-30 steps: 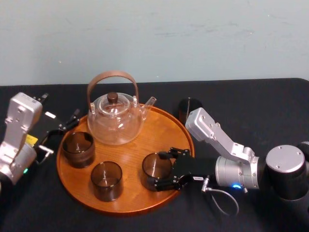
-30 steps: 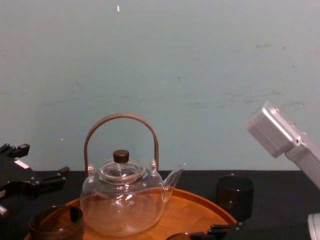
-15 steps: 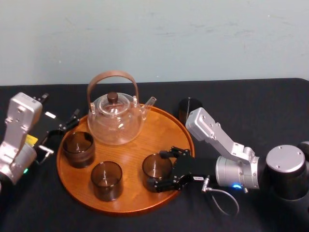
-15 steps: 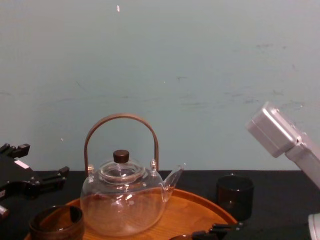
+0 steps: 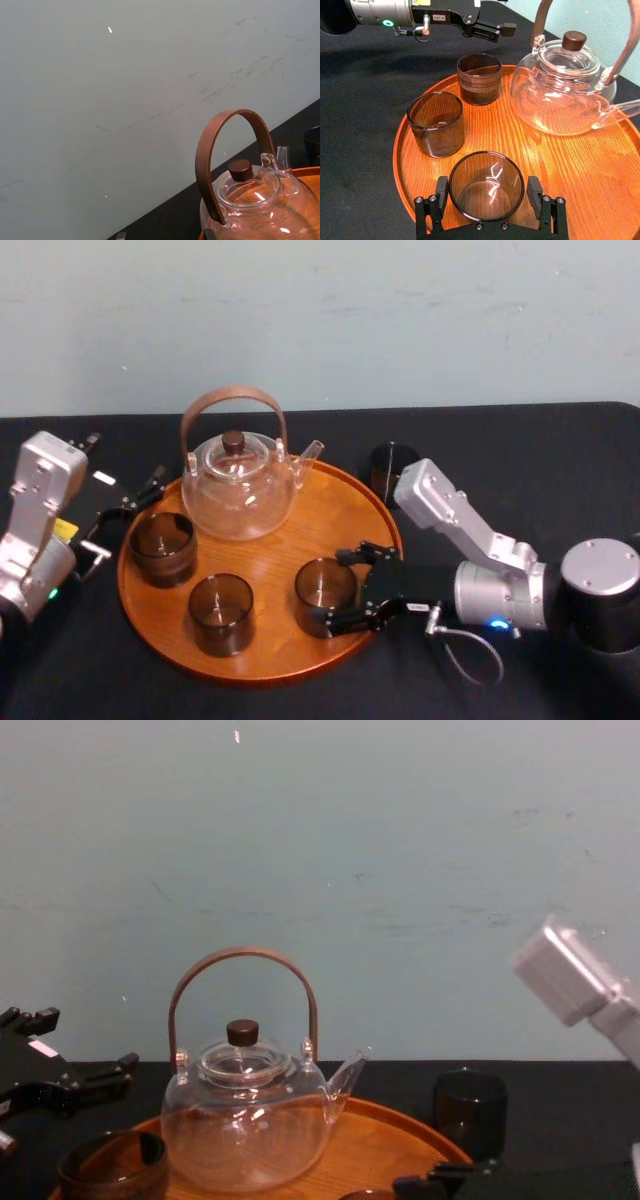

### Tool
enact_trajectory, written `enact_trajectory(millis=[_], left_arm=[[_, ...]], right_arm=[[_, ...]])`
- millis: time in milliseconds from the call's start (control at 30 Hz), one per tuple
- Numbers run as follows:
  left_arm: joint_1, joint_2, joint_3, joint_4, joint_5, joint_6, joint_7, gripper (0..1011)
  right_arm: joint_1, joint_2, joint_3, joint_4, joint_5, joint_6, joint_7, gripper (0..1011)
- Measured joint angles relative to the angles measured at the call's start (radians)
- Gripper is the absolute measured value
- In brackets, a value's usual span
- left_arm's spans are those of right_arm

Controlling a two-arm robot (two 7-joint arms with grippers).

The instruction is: Pick up the glass from the table and place it on the tray.

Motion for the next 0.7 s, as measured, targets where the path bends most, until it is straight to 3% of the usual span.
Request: enact_trajectory(millis=[467,700], left_arm=[[0.000,0.000,0.000,0.000,0.000,0.000,0.000,1001],[0.000,0.000,0.000,0.000,0.000,0.000,0.000,1002]], right_arm=[[-0.067,0.092,0.045,-0.084,0.061,-0.002,0.009,1002],[-0.123,0.163,0.083,-0.137,0.101,-0.018,0.010,1002]])
